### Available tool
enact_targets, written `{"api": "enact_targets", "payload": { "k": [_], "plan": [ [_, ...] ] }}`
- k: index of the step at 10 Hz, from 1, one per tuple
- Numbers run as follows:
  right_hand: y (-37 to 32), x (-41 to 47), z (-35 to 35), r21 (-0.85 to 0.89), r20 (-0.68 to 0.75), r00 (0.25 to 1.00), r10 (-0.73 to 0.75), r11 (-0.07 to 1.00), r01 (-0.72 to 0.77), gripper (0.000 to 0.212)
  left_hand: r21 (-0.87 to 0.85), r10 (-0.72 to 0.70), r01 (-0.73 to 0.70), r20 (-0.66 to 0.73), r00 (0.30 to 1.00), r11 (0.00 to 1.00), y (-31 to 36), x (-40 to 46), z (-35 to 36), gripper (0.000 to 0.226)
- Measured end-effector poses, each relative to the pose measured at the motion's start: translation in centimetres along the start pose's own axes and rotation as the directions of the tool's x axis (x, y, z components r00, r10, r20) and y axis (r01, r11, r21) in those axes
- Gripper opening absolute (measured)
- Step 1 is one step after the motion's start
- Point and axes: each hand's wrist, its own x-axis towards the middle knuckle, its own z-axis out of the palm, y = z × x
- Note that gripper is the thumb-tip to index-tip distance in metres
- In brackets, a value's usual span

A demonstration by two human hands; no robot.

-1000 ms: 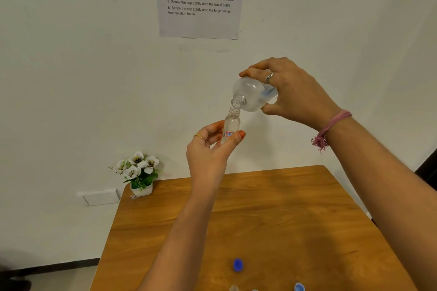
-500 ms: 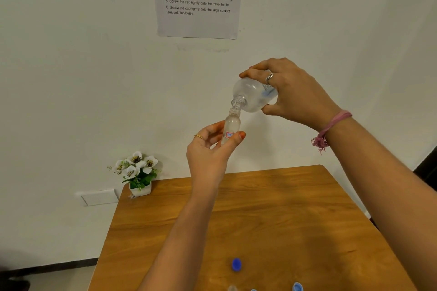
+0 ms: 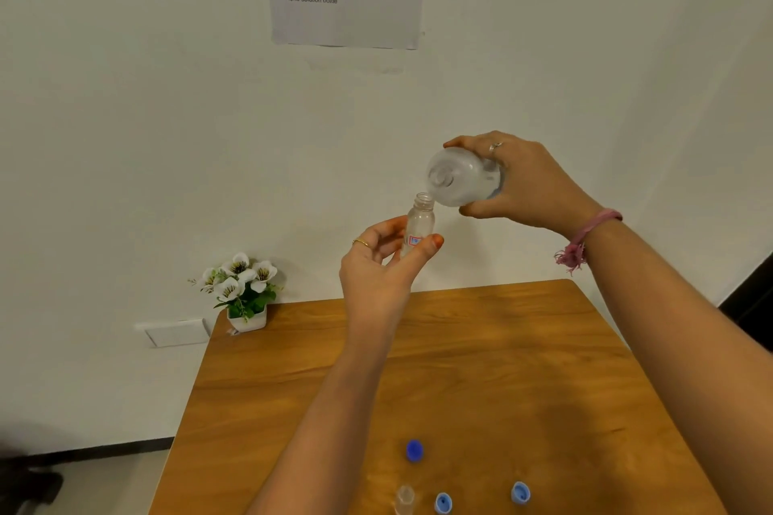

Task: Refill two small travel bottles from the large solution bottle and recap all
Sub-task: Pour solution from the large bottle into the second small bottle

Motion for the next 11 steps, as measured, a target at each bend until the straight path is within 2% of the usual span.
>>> {"api": "enact_targets", "payload": {
  "k": [1, 2, 4, 5, 6, 7, 8, 9, 10, 11],
  "plan": [
    [2.0, -1.5, 1.3, 0.204, 0.015, 0.99, 0.138, 0.969, -0.138, 0.073, 0.008, -0.026, 0.026, 0.031, 0.999, 1.0, -1.1, -0.6, 0.4, 0.042],
    [4.5, -3.4, 3.3, 0.393, 0.072, 0.963, 0.258, 0.88, -0.265, 0.077, 0.045, -0.056, 0.053, 0.058, 0.997, 0.998, -2.6, -1.7, 0.9, 0.045],
    [8.9, -7.7, 8.0, 0.567, 0.229, 0.901, 0.367, 0.703, -0.43, 0.079, 0.173, -0.11, 0.092, 0.097, 0.989, 0.981, -7.1, -4.8, 2.4, 0.037],
    [10.5, -9.9, 10.1, 0.565, 0.325, 0.872, 0.366, 0.664, -0.49, 0.082, 0.284, -0.176, 0.143, 0.092, 0.98, 0.948, -10.0, -7.3, 3.3, 0.04],
    [11.7, -11.9, 12.3, 0.528, 0.411, 0.848, 0.334, 0.672, -0.52, 0.085, 0.412, -0.242, 0.198, 0.057, 0.969, 0.89, -13.1, -10.3, 4.1, 0.04],
    [12.0, -13.9, 14.1, 0.439, 0.472, 0.81, 0.346, 0.704, -0.557, 0.092, 0.452, -0.279, 0.254, -0.012, 0.96, 0.855, -16.0, -13.1, 4.9, 0.037],
    [12.8, -15.8, 15.5, 0.393, 0.52, 0.781, 0.346, 0.715, -0.578, 0.09, 0.473, -0.327, 0.329, -0.089, 0.941, 0.818, -18.8, -15.3, 5.2, 0.035],
    [13.2, -17.5, 16.6, 0.384, 0.593, 0.717, 0.366, 0.655, -0.651, 0.061, 0.503, -0.363, 0.396, -0.166, 0.917, 0.769, -21.4, -16.8, 4.9, 0.036],
    [12.2, -18.3, 17.4, 0.363, 0.678, 0.675, 0.292, 0.665, -0.653, 0.076, 0.529, -0.385, 0.444, -0.225, 0.895, 0.723, -23.6, -17.8, 4.6, 0.039],
    [12.4, -19.5, 19.1, 0.363, 0.711, 0.665, 0.228, 0.691, -0.625, 0.097, 0.556, -0.394, 0.476, -0.269, 0.879, 0.681, -25.2, -18.4, 4.3, 0.039]
  ]
}}
